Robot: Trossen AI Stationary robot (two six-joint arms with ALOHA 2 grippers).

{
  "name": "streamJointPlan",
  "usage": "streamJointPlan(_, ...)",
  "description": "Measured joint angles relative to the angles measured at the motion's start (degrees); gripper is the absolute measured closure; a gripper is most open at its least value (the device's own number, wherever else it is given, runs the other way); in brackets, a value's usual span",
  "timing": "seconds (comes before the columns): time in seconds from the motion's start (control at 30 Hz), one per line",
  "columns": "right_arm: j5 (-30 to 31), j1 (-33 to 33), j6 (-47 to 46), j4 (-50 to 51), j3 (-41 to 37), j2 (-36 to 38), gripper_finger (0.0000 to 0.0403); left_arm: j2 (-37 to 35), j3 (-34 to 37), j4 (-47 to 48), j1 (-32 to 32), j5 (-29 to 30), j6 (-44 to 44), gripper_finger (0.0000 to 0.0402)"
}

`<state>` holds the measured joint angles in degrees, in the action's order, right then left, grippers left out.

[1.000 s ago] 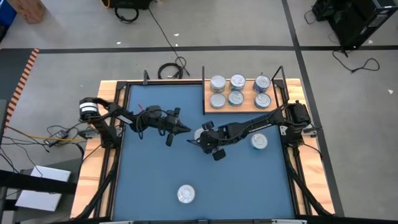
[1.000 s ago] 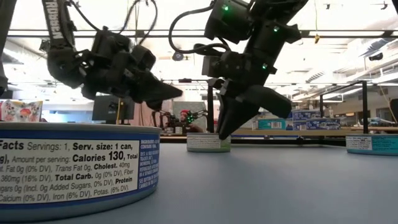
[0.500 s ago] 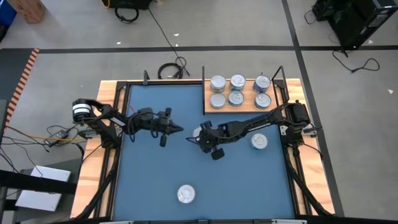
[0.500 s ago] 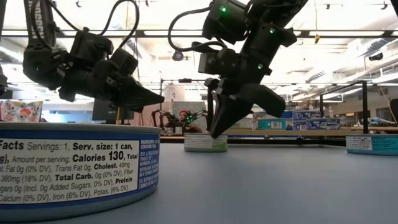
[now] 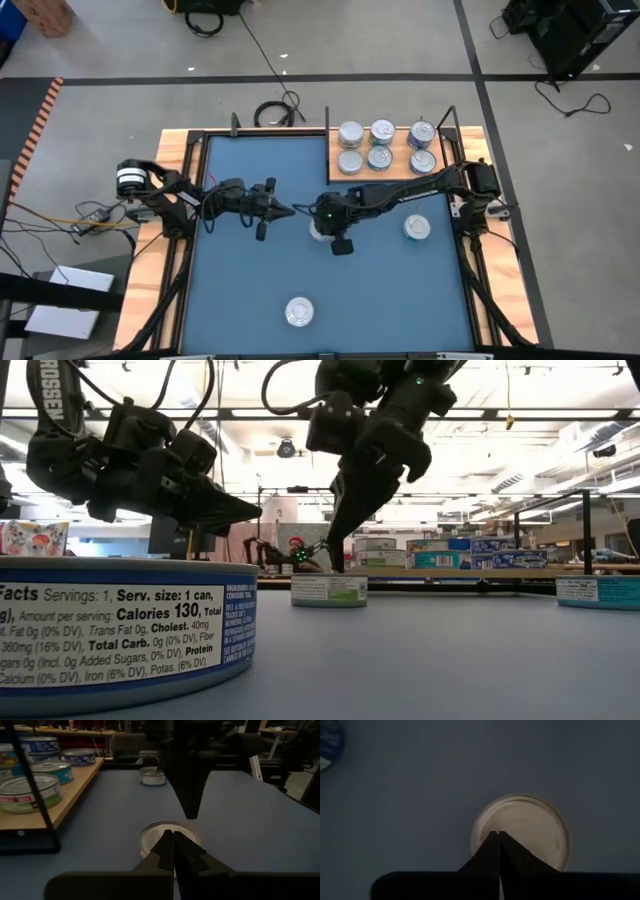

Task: Stack canned seafood by type on shelf
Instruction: Stack the green tuna can on to the green tuna can on the shelf aligned with the other green tuna can

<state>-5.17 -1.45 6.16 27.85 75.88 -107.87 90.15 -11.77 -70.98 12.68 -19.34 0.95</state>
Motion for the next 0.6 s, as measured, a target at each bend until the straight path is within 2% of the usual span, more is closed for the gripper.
streamJointPlan(0.07, 0.29, -0.49, 1.33, 1.38, 0.00, -0.05, 0.0389, 0.00, 0.00, 0.02, -0.58, 0.03, 0.13, 0.0396)
streamJointPlan(0.37, 11.93, -5.59, 10.81, 0.00, -0.67, -4.84, 0.0273, 0.07, -0.02, 0.09, -1.54, 0.27, 0.43, 0.0396)
streamJointPlan(0.47, 13.95, -5.92, 11.96, -0.98, -0.34, -6.49, 0.0266, 0.06, -0.02, 0.10, -1.54, 0.34, 0.51, 0.0396)
streamJointPlan(0.6, 15.42, -5.97, 12.10, -1.16, -0.26, -7.80, 0.0297, 0.07, -0.02, 0.14, -1.54, 0.42, 0.52, 0.0396)
